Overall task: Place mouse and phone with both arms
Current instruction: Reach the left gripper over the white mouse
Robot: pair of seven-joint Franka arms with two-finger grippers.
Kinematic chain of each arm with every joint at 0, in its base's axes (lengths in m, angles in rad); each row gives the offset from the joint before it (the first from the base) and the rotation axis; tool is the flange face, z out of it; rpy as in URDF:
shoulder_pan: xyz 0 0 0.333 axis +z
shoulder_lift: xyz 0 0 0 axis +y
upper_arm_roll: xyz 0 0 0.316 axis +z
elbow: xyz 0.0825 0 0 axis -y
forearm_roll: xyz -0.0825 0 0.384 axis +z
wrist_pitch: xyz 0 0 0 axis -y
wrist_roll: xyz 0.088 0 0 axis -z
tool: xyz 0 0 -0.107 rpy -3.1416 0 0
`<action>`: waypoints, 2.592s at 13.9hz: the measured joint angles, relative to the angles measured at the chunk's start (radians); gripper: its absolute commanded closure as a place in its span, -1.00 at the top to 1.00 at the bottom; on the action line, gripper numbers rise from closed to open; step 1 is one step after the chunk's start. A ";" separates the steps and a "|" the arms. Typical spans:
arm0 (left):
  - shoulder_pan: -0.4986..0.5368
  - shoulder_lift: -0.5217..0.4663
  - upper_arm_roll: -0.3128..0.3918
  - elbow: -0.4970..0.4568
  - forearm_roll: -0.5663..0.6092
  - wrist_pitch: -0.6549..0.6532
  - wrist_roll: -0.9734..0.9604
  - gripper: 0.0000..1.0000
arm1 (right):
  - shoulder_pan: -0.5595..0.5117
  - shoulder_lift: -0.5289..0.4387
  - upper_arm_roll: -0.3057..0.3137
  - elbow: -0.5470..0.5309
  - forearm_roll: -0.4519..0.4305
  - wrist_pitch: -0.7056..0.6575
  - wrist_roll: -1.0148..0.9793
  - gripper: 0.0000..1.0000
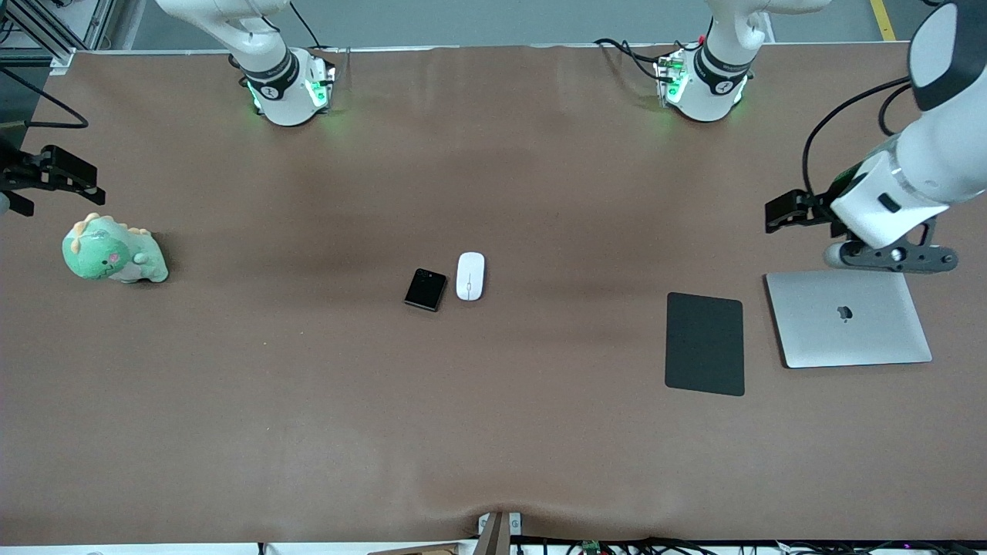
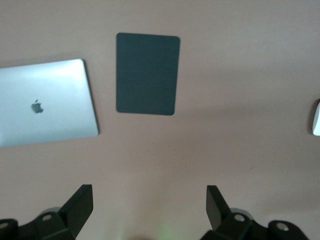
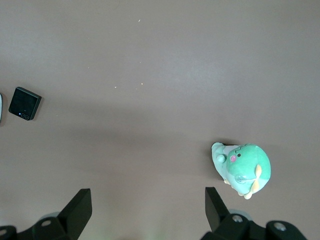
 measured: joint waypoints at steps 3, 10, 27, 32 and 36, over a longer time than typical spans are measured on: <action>-0.001 0.038 -0.065 -0.001 0.000 0.038 -0.077 1.00 | 0.000 0.000 0.000 0.000 0.000 0.000 0.000 1.00; -0.105 0.074 -0.135 -0.050 0.000 0.154 -0.289 1.00 | 0.000 0.001 0.000 0.000 0.000 0.003 0.000 1.00; -0.481 0.434 -0.129 0.030 0.124 0.483 -0.725 1.00 | -0.012 0.111 -0.004 0.050 0.000 0.111 0.000 1.00; -0.562 0.546 -0.119 0.086 0.185 0.599 -0.906 1.00 | -0.082 0.155 -0.005 0.052 0.088 0.128 0.000 1.00; -0.587 0.604 -0.118 0.107 0.185 0.676 -0.965 1.00 | -0.094 0.234 -0.003 0.054 0.108 0.185 -0.002 1.00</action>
